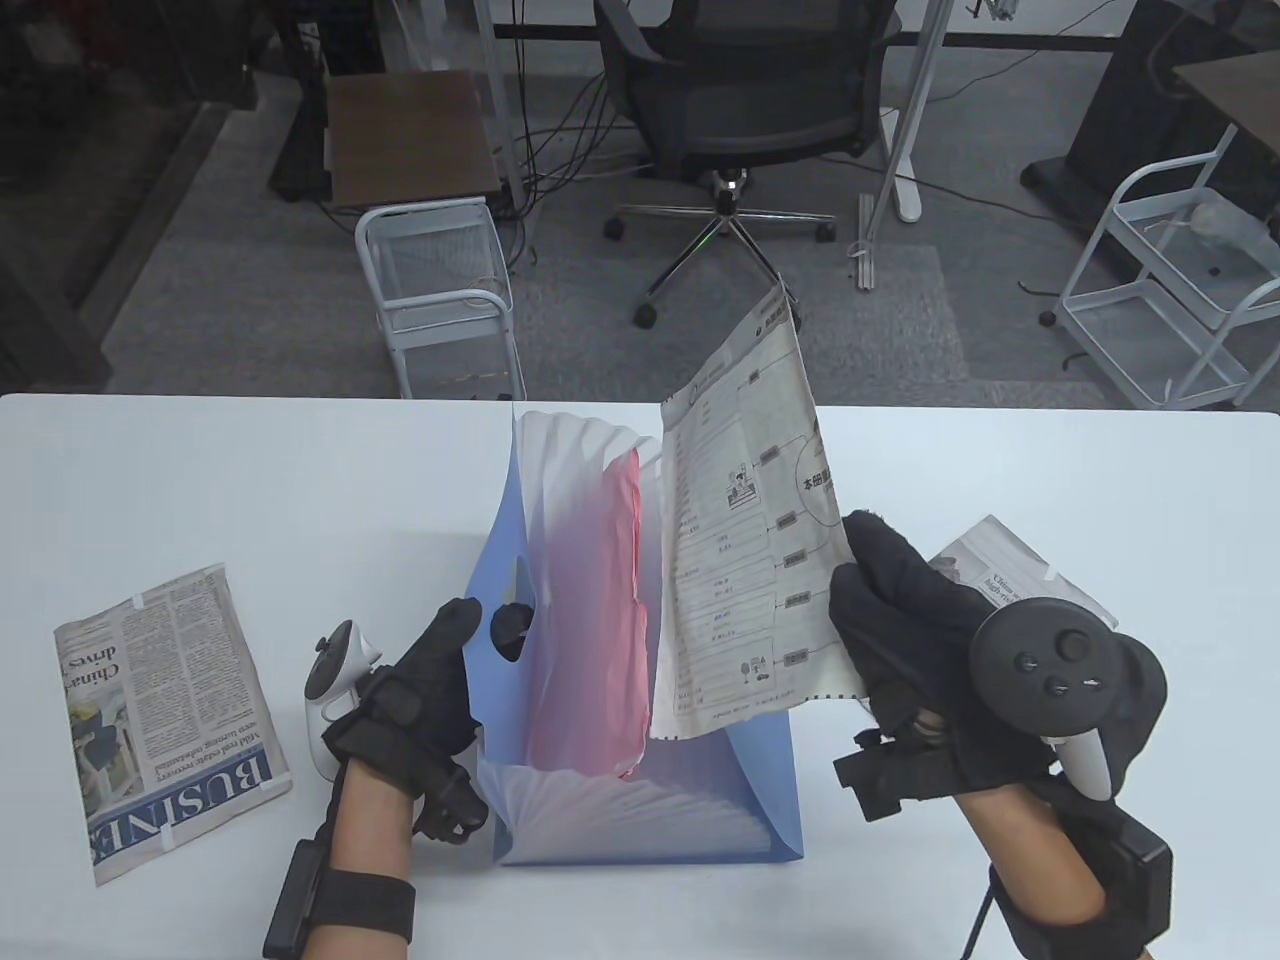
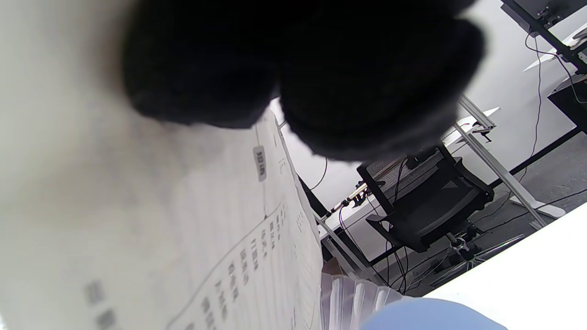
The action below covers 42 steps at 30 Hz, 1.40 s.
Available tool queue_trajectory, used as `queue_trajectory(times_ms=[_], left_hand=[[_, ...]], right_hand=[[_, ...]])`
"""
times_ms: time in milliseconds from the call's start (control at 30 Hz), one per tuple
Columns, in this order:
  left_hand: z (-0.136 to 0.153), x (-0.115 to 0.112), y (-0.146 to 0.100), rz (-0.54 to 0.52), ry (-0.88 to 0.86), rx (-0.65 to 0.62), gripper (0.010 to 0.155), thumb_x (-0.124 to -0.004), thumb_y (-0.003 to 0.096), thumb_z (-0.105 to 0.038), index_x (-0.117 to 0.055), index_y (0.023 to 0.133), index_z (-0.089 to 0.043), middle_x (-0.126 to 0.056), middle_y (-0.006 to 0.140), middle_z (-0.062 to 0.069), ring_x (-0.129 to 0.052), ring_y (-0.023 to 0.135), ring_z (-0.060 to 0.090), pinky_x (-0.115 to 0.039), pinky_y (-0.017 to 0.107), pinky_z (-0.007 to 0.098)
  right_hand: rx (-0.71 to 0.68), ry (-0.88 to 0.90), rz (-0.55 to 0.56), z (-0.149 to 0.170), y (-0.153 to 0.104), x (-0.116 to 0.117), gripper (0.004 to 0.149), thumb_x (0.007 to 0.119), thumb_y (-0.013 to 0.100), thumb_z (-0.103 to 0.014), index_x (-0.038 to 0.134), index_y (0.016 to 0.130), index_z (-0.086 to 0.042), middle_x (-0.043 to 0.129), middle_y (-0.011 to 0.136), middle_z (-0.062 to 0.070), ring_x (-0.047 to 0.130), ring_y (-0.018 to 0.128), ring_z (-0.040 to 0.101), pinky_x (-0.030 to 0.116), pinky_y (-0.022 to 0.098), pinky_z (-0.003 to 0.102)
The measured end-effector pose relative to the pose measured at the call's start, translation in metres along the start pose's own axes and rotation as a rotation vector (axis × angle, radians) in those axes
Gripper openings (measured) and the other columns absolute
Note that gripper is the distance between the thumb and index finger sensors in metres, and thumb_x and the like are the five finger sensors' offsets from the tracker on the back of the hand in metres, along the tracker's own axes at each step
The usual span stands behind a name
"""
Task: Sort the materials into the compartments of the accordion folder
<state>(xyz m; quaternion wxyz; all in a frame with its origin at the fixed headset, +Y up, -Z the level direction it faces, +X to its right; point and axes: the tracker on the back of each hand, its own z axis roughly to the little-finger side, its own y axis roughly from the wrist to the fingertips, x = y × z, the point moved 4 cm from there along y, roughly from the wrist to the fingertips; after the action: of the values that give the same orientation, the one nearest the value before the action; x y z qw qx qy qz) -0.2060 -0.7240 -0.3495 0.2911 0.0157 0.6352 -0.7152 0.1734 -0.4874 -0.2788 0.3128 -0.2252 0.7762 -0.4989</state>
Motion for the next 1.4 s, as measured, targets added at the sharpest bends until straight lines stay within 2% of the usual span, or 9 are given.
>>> queue_trajectory(times_ms=[433,767,1400], left_hand=[[0.000,0.001,0.000,-0.003,0.002,0.000,0.074,-0.068,0.0617,-0.072,-0.061,0.105,-0.012,-0.011,0.122,0.035,-0.010,0.102,0.067,-0.036,0.066,0.073],[0.001,0.001,0.000,-0.004,0.006,-0.001,0.074,-0.068,0.0618,-0.072,-0.061,0.106,-0.012,-0.011,0.122,0.035,-0.010,0.102,0.067,-0.036,0.066,0.073],[0.001,0.001,0.000,-0.003,0.005,-0.001,0.074,-0.067,0.0620,-0.072,-0.061,0.106,-0.012,-0.011,0.122,0.035,-0.010,0.102,0.067,-0.036,0.066,0.073]], right_hand=[[-0.041,-0.018,-0.029,-0.012,-0.017,0.002,0.046,0.081,0.057,-0.033,0.075,0.094,-0.006,0.100,0.030,-0.007,0.104,0.015,0.025,0.085,0.003,0.022],[-0.007,-0.048,-0.082,-0.008,-0.014,0.012,0.047,0.080,0.057,-0.033,0.075,0.094,-0.004,0.100,0.031,-0.007,0.104,0.015,0.025,0.085,0.003,0.023],[0.003,-0.072,-0.084,-0.005,-0.025,0.003,0.048,0.080,0.057,-0.033,0.074,0.094,-0.003,0.101,0.030,-0.007,0.104,0.015,0.024,0.086,0.002,0.022]])
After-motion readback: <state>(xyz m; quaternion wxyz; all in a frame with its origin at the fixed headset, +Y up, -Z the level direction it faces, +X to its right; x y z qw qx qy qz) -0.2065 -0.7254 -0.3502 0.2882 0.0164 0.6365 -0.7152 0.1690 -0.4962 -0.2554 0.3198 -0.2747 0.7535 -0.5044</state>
